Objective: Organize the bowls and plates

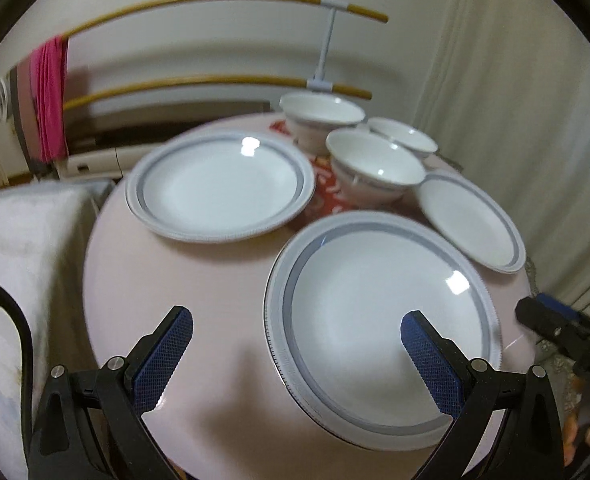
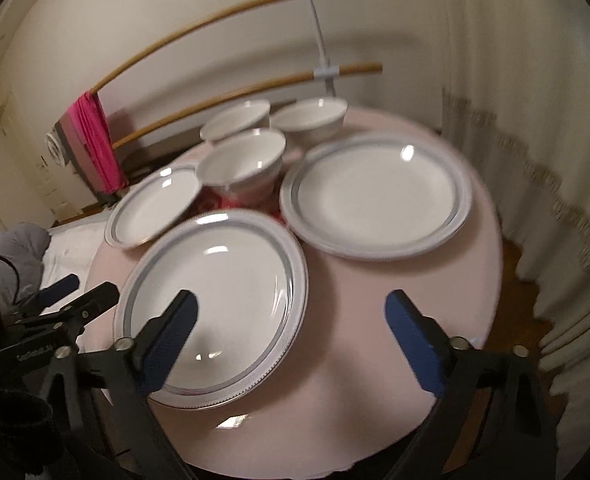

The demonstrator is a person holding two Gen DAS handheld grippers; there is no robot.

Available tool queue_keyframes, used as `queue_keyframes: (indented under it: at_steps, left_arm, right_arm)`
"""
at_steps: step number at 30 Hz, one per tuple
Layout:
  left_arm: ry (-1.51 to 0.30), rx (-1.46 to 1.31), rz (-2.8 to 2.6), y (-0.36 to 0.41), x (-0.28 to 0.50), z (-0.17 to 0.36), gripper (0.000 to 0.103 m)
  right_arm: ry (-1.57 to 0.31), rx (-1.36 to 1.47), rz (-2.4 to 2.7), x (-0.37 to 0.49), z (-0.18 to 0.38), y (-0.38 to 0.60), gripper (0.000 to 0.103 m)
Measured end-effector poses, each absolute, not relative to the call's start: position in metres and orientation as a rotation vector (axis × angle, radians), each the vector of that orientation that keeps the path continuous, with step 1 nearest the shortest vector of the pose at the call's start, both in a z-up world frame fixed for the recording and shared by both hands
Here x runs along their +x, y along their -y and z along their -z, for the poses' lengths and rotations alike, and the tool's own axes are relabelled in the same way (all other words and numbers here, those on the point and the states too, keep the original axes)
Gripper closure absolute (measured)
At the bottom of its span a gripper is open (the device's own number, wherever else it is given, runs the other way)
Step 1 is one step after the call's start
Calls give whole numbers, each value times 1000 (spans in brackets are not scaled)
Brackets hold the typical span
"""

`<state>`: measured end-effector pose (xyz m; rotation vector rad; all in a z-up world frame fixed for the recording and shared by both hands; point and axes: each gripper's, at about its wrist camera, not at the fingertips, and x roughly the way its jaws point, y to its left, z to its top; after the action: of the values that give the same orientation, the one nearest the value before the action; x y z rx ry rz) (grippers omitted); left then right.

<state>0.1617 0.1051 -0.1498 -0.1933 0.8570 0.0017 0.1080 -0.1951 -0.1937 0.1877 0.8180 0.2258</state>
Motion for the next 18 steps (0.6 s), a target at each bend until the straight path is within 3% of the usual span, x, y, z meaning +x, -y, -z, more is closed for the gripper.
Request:
queue_keyframes:
  at_steps: [4,14,16,18]
  left_arm:
    - [-886,-194,-15,-112,176,156,1]
    - [-904,-214,31,-115,194,179,6]
    - [-917,-221,35,-116,197,183,12]
    - [-933,-230,45,-116,205,190,22]
  right_arm:
    - [-861,222,-246,115,210,198,26]
    - [-918,262,-299,130,226,197,47]
    - [-922,266,-315,133,228,196,52]
    - [-933,274,-333,136,231,195,65]
